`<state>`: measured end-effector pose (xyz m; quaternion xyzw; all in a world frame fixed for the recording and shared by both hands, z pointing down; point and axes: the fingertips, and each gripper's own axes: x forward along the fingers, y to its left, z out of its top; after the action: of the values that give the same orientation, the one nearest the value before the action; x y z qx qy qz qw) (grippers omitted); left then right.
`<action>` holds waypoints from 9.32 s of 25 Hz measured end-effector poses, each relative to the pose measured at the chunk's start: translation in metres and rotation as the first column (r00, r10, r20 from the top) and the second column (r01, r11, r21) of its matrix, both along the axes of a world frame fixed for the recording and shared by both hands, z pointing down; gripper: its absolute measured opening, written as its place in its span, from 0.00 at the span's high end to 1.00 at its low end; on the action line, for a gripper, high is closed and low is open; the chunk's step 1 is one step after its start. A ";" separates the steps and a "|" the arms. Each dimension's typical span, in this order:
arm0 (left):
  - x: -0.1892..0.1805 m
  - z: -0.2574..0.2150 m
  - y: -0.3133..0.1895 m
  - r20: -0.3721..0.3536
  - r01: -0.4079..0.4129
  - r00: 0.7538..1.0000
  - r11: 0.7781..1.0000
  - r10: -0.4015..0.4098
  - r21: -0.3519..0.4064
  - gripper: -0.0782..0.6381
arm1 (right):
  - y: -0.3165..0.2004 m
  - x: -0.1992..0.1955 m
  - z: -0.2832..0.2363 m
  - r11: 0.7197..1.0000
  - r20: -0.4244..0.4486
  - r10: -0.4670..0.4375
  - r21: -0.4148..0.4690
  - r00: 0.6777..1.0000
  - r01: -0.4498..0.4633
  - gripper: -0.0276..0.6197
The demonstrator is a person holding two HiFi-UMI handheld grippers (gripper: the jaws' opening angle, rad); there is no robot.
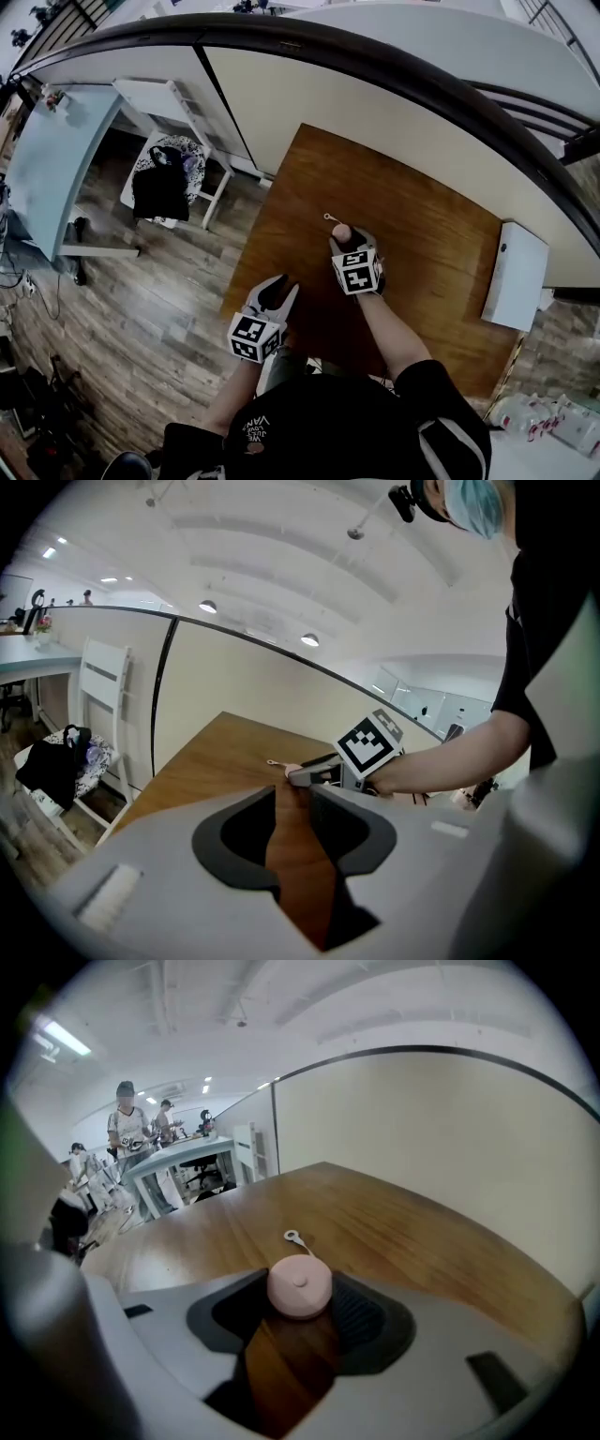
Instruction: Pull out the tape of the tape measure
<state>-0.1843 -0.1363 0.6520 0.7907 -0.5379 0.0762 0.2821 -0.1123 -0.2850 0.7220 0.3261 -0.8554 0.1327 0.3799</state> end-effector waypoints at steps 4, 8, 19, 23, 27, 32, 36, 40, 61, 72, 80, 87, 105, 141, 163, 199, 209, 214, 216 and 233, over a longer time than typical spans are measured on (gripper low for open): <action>-0.014 -0.008 -0.006 0.017 -0.042 0.999 0.999 0.042 0.029 0.75 | 0.013 -0.001 -0.013 0.988 -0.045 -0.154 0.022 0.987 0.155 0.63; -0.022 -0.015 -0.012 0.053 -0.082 0.995 0.995 0.079 0.061 0.75 | 0.033 0.005 -0.035 0.952 -0.091 -0.298 0.048 0.950 0.303 0.63; 0.038 -0.059 -0.016 0.155 -0.379 0.922 0.908 0.355 0.178 0.66 | 0.095 0.033 -0.132 0.678 -0.328 -0.620 0.234 0.713 0.697 0.63; 0.069 -0.083 -0.010 0.204 -0.499 0.865 0.834 0.459 0.237 0.66 | 0.110 0.043 -0.172 0.565 -0.453 -0.626 0.297 0.634 0.770 0.63; 0.090 -0.108 -0.003 0.239 -0.562 0.826 0.775 0.510 0.288 0.66 | 0.126 0.049 -0.209 0.484 -0.534 -0.588 0.369 0.607 0.793 0.63; 0.097 -0.134 -0.004 0.308 -0.601 0.798 0.726 0.518 0.334 0.66 | 0.145 0.049 -0.243 0.400 -0.588 -0.562 0.422 0.581 0.814 0.63; 0.105 -0.152 0.005 0.355 -0.671 0.741 0.651 0.570 0.355 0.66 | 0.162 0.049 -0.260 0.338 -0.629 -0.549 0.436 0.551 0.834 0.63; 0.114 -0.171 0.009 0.364 -0.707 0.706 0.588 0.607 0.393 0.66 | 0.171 0.050 -0.270 0.288 -0.660 -0.535 0.444 0.527 0.849 0.63; 0.114 -0.171 0.036 0.193 -0.739 0.652 0.557 0.733 0.379 0.87 | 0.155 0.060 -0.270 0.341 -0.670 -0.471 0.461 0.573 0.820 0.63; 0.100 -0.136 0.054 0.144 -0.761 0.636 0.585 0.758 0.283 0.87 | 0.117 0.086 -0.276 0.509 -0.557 -0.446 0.487 0.701 0.710 0.63; 0.100 -0.119 0.061 0.134 -0.794 0.601 0.569 0.788 0.213 0.87 | 0.100 0.106 -0.260 0.603 -0.504 -0.417 0.469 0.756 0.646 0.63; 0.091 -0.092 0.070 0.063 -0.802 0.594 0.585 0.802 0.121 0.87 | 0.059 0.155 -0.253 0.743 -0.436 -0.286 0.462 0.853 0.485 0.63; 0.120 -0.038 -0.073 0.035 -0.558 0.829 0.829 0.558 0.026 0.87 | 0.021 0.221 -0.137 0.927 -0.208 -0.190 0.284 0.960 0.245 0.63; 0.163 0.076 -0.213 0.282 -0.388 0.840 0.877 0.463 -0.285 0.78 | -0.036 0.286 -0.004 0.998 -0.033 0.062 -0.002 0.998 -0.062 0.63; 0.137 0.010 -0.178 0.228 -0.355 0.900 0.928 0.372 -0.110 0.72 | 0.013 0.307 -0.082 0.849 0.199 0.506 0.054 0.839 -0.525 0.62; 0.064 -0.125 0.028 0.147 -0.410 0.911 0.887 0.386 0.213 0.88 | 0.202 0.192 -0.206 0.763 0.386 0.503 0.223 0.774 -0.607 0.92; 0.059 -0.121 0.062 0.134 -0.449 0.894 0.865 0.428 0.225 0.88 | 0.238 0.170 -0.202 0.760 0.385 0.511 0.217 0.769 -0.613 0.94; 0.057 -0.119 0.074 0.131 -0.456 0.890 0.860 0.437 0.229 0.88 | 0.252 0.163 -0.198 0.761 0.377 0.511 0.220 0.773 -0.611 0.94; 0.055 -0.117 0.078 0.129 -0.457 0.889 0.859 0.439 0.231 0.88 | 0.255 0.160 -0.197 0.757 0.377 0.514 0.223 0.771 -0.614 0.94; 0.041 -0.111 0.092 0.124 -0.462 0.887 0.858 0.445 0.227 0.88 | 0.266 0.143 -0.192 0.761 0.362 0.515 0.226 0.777 -0.609 0.94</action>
<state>-0.1435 -0.0440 0.5406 0.9211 -0.3512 0.0983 0.1360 0.0310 -0.0194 0.5301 0.6066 -0.7703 0.1407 0.1376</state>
